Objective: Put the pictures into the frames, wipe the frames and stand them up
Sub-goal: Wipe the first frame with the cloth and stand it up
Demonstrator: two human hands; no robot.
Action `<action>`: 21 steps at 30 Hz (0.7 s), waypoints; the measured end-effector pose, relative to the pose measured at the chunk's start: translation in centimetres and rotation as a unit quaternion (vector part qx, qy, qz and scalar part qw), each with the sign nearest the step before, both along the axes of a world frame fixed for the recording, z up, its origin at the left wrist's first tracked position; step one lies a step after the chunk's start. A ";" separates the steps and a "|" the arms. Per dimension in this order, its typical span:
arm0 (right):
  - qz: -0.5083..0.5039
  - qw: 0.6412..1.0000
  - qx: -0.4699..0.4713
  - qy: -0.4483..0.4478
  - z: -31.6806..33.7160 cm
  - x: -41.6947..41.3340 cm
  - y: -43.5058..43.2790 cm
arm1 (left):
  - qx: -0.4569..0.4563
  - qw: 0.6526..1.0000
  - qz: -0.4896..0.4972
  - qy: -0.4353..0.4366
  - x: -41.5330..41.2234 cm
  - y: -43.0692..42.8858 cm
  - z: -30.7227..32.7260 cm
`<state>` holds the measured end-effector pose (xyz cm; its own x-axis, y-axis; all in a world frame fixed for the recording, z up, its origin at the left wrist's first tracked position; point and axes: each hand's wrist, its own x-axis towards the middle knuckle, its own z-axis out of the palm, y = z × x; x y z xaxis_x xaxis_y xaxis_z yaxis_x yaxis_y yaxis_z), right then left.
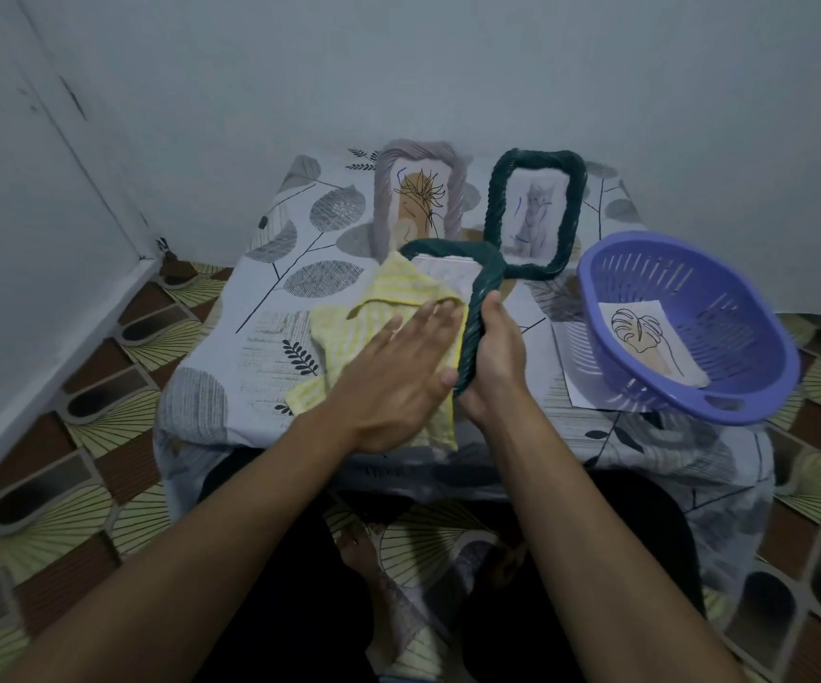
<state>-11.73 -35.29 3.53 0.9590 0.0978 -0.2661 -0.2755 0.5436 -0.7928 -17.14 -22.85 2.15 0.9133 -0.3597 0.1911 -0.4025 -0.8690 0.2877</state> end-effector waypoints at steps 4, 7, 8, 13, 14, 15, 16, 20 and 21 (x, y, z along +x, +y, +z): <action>0.009 0.999 -0.011 -0.042 0.0 -0.7 0.6 | 0.039 0.991 0.129 0.007 1.2 1.7 -0.1; 0.030 0.998 -0.018 -0.060 0.4 -1.4 1.6 | -0.002 0.975 0.221 -0.021 2.7 1.9 0.7; 0.030 0.997 -0.021 -0.063 0.4 -1.5 1.9 | -0.016 0.972 0.234 -0.026 3.1 1.8 1.0; 0.029 0.994 -0.064 -0.086 1.4 -1.2 1.9 | -0.076 0.988 0.132 -0.031 2.6 -0.1 1.6; 0.029 0.993 -0.069 -0.089 1.5 -0.9 1.5 | -0.074 0.992 0.094 -0.036 2.2 -0.5 1.4; 0.023 0.993 -0.073 -0.091 1.8 -0.7 1.2 | -0.065 0.995 0.062 -0.040 1.6 -0.8 1.1; 0.014 0.993 -0.076 -0.090 1.9 -0.4 0.8 | -0.053 0.997 0.038 -0.045 1.1 -1.0 0.6; 0.005 0.994 -0.078 -0.080 1.5 0.1 -0.3 | 0.027 0.997 0.016 -0.075 0.1 0.1 -0.8; 0.009 0.994 -0.067 -0.081 1.5 0.0 -0.4 | 0.036 0.996 0.039 -0.070 0.3 0.6 -1.0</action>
